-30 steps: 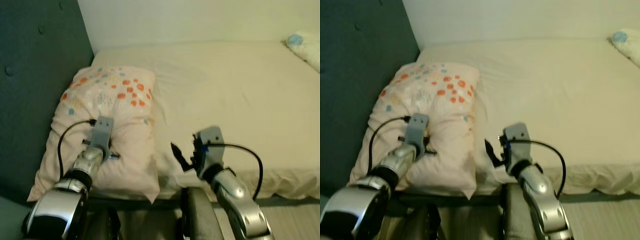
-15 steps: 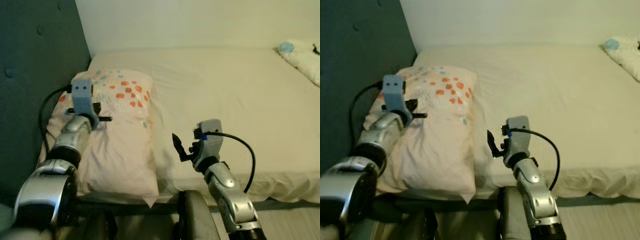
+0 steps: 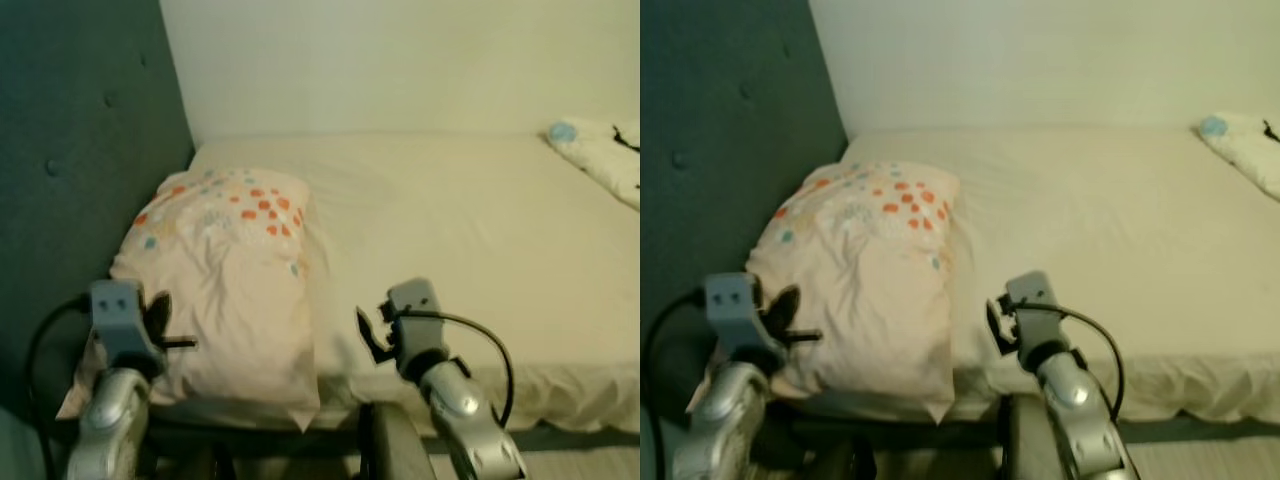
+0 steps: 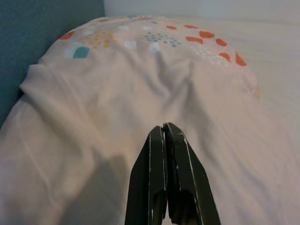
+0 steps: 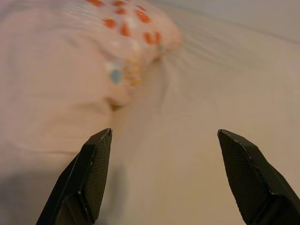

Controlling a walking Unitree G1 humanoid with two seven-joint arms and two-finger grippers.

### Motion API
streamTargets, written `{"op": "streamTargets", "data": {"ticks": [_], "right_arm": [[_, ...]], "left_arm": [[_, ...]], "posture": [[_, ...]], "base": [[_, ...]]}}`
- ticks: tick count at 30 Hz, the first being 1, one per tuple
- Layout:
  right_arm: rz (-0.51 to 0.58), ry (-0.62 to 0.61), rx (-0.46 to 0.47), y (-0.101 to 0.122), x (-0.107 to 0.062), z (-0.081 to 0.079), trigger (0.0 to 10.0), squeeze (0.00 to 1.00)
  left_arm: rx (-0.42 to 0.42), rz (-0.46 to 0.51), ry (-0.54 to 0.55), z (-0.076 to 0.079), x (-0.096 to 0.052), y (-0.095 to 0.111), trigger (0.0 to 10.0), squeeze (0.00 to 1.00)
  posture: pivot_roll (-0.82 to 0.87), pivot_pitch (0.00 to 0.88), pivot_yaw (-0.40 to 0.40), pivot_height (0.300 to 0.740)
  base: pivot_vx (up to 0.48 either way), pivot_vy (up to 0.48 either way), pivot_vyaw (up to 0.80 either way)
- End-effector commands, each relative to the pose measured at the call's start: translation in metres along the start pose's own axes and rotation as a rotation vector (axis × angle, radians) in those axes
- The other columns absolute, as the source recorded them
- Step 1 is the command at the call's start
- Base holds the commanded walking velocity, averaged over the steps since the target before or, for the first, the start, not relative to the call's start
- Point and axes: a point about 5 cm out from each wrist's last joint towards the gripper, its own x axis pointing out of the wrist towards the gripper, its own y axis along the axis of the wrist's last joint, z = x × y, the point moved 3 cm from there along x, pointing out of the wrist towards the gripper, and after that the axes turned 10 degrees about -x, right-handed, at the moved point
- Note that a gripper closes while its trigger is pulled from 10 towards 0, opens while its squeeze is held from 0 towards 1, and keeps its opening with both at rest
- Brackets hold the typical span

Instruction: Clean up the room

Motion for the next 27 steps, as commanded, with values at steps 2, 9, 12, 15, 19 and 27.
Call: {"op": "streamTargets", "data": {"ticks": [2,9,12,15,19,27], "right_arm": [[0.062,-0.022,0.033,0.008,-0.005,-0.006,10.0,0.0],[0.121,-0.034,0.098,0.014,-0.007,-0.009,10.0,0.0],[0.112,-0.055,0.11,0.012,-0.007,-0.007,10.0,0.0],[0.111,-0.06,0.104,0.012,-0.007,-0.007,10.0,0.0],[0.112,-0.059,0.1,0.012,-0.009,-0.007,10.0,0.0],[0.115,-0.063,0.108,0.012,-0.008,-0.007,10.0,0.0]], "left_arm": [[-0.044,-0.014,0.013,0.017,-0.008,-0.01,10.0,0.0],[-0.096,0.002,-0.005,0.033,-0.01,-0.004,10.0,0.0],[-0.1,0.007,-0.022,0.034,-0.01,-0.001,10.0,0.0],[-0.083,-0.001,-0.004,0.031,-0.012,0.0,10.0,0.0],[-0.055,-0.008,0.006,0.03,-0.017,0.001,10.0,0.0],[-0.036,-0.009,-0.055,0.042,-0.019,0.001,10.0,0.0]], "posture": [[-0.04,0.096,-0.039,0.57],[-0.03,0.094,-0.033,0.575],[-0.03,0.093,-0.031,0.585],[-0.04,0.093,-0.025,0.595],[-0.04,0.089,-0.022,0.61],[-0.04,0.084,-0.025,0.635]], "base": [[0.0,0.0,0.0],[0.0,0.0,0.0],[0.0,0.0,0.0],[0.0,0.0,0.0],[0.0,0.0,0.0],[0.0,0.0,0.0]]}}
